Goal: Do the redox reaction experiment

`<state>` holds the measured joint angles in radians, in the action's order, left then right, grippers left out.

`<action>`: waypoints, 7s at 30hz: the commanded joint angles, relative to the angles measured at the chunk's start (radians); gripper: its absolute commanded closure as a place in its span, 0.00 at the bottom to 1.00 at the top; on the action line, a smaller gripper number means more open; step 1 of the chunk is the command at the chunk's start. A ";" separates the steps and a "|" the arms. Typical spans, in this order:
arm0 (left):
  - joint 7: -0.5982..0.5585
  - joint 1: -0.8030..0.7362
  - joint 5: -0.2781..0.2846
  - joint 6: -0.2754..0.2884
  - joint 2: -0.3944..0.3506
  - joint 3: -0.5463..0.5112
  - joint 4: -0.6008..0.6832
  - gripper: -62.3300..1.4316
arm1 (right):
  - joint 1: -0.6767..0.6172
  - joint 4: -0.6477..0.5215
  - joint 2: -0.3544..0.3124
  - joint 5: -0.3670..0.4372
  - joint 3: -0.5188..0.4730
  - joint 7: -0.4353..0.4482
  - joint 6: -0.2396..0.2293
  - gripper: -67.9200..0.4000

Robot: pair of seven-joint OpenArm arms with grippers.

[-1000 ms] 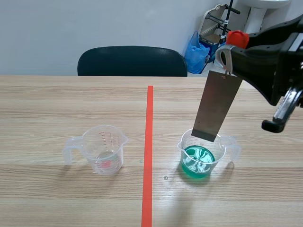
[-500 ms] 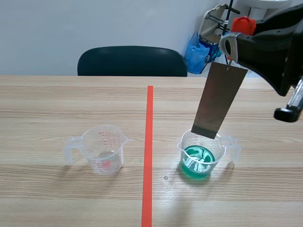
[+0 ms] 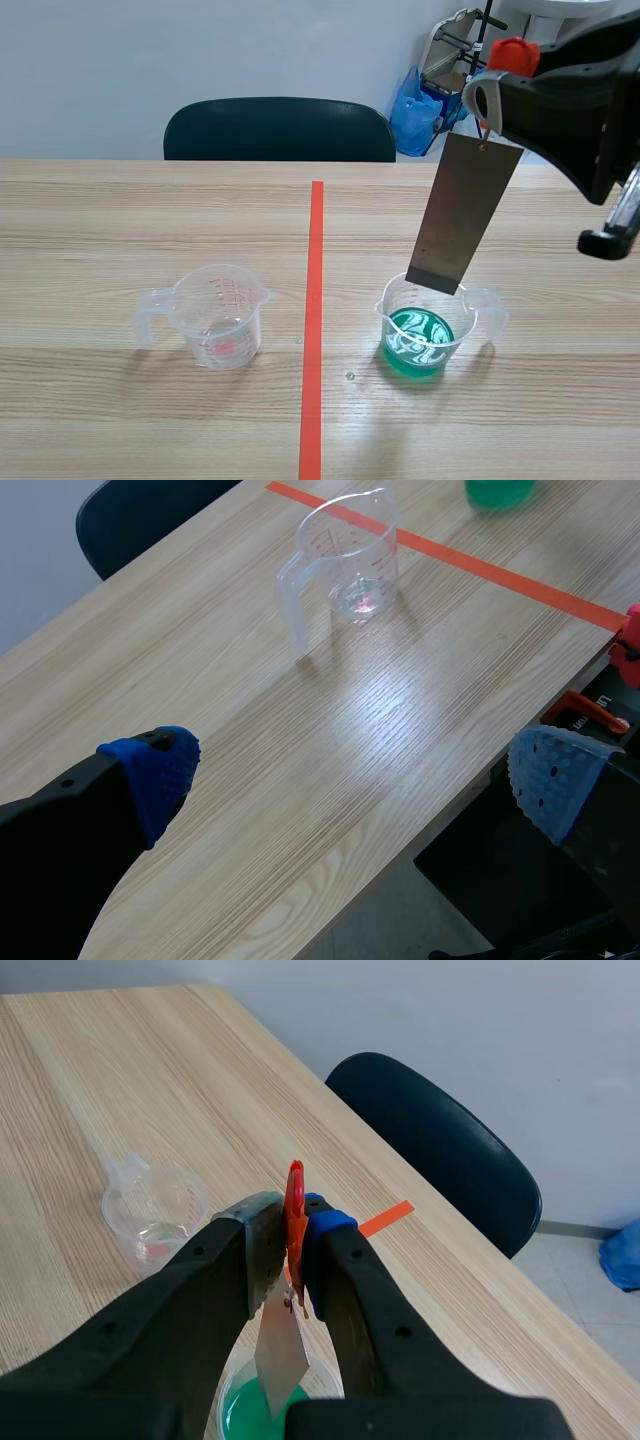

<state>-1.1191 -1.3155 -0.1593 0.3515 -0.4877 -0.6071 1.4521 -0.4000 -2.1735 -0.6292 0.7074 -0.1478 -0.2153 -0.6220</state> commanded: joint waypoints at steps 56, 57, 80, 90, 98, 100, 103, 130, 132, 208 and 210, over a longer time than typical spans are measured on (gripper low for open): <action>-0.018 -0.001 0.010 0.002 0.008 0.001 0.007 0.00 | -0.002 -0.016 -0.013 0.012 -0.011 0.015 0.004 0.98; -0.018 -0.001 0.010 0.002 0.008 0.001 0.007 0.00 | -0.002 -0.016 -0.013 0.012 -0.011 0.015 0.004 0.98; -0.018 -0.001 0.010 0.002 0.008 0.001 0.007 0.00 | -0.002 -0.016 -0.013 0.012 -0.011 0.015 0.004 0.98; -0.018 -0.001 0.010 0.002 0.008 0.001 0.007 0.00 | -0.002 -0.016 -0.013 0.012 -0.011 0.015 0.004 0.98; -0.018 -0.001 0.010 0.002 0.008 0.001 0.007 0.00 | -0.002 -0.016 -0.013 0.012 -0.011 0.015 0.004 0.98; -0.018 -0.001 0.010 0.002 0.008 0.001 0.007 0.00 | -0.002 -0.016 -0.013 0.012 -0.011 0.015 0.004 0.98; -0.018 -0.001 0.010 0.002 0.008 0.001 0.007 0.00 | -0.002 -0.016 -0.013 0.012 -0.011 0.015 0.004 0.98; -0.067 -0.001 0.010 0.043 0.007 0.001 0.007 0.00 | -0.002 -0.016 -0.013 0.012 -0.011 0.015 0.004 0.99; -0.066 -0.001 0.010 0.045 0.002 0.001 0.007 0.00 | -0.002 -0.016 -0.013 0.011 -0.011 0.015 0.004 0.98; 0.732 1.552 0.346 0.345 0.236 1.123 -0.382 0.92 | -0.002 -0.016 -0.013 0.011 -0.011 0.000 0.004 0.98; 0.695 1.548 0.311 0.345 0.225 1.119 -0.382 0.92 | -0.002 -0.016 -0.013 0.011 -0.011 0.000 0.004 0.98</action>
<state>-0.4046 0.2356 0.1471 0.6945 -0.2543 0.5201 1.0458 -0.4000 -2.1735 -0.6289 0.7074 -0.1478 -0.2298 -0.6220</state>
